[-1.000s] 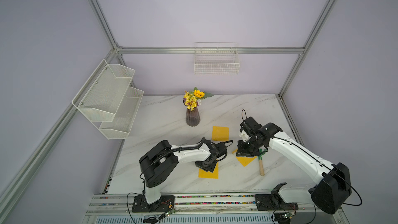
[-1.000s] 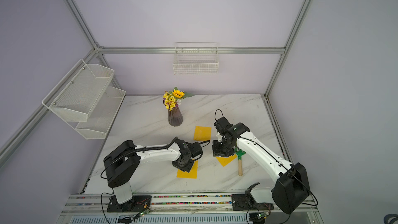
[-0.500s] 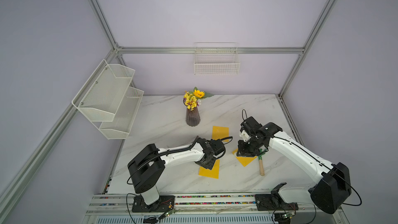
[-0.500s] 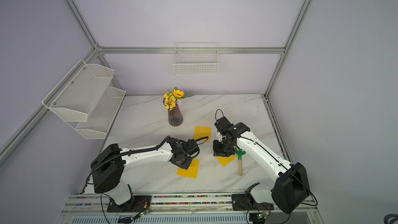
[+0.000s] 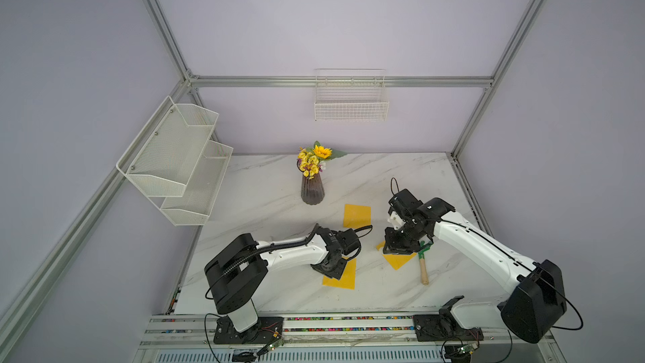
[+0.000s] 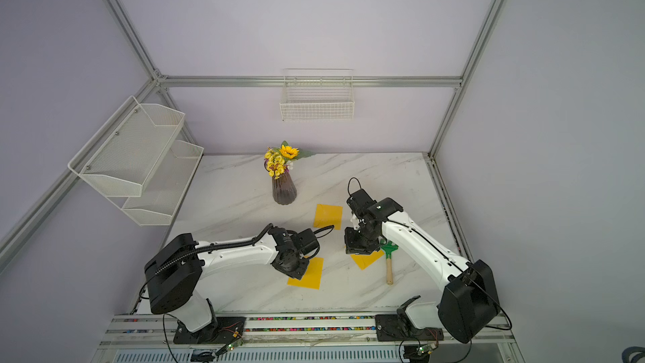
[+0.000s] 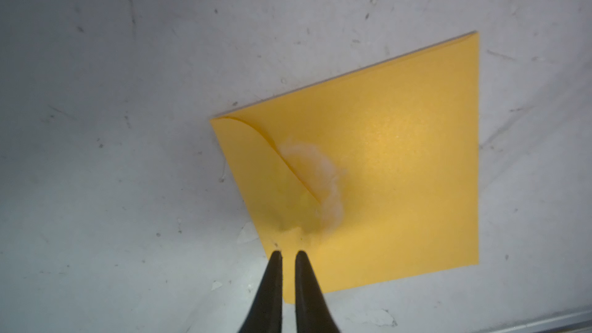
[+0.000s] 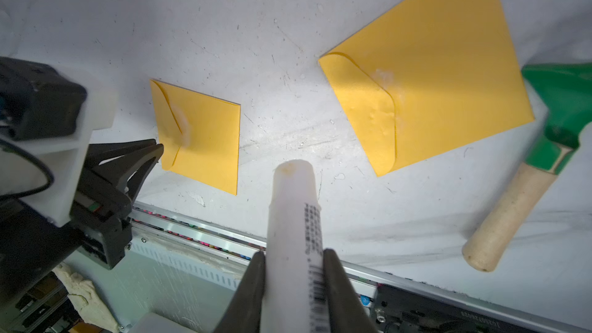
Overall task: Seal the envelope with a glue stick
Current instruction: Seal the envelope at the center of the board.
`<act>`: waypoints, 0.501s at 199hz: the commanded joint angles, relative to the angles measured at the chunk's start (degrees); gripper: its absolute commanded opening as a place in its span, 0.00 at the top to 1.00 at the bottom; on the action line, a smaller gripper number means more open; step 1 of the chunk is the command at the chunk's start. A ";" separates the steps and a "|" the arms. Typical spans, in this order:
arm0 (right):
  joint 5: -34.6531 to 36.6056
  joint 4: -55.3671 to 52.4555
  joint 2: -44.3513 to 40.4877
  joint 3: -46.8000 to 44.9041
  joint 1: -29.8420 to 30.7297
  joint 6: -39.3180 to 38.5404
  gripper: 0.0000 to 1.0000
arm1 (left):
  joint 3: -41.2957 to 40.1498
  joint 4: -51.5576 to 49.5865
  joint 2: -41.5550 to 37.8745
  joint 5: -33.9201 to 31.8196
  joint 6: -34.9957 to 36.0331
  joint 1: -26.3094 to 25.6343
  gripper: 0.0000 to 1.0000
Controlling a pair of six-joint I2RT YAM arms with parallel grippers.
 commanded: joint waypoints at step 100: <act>-0.81 0.32 0.55 -2.19 -0.86 -2.59 1.00 | -4.55 5.77 2.12 3.28 -1.37 0.13 0.90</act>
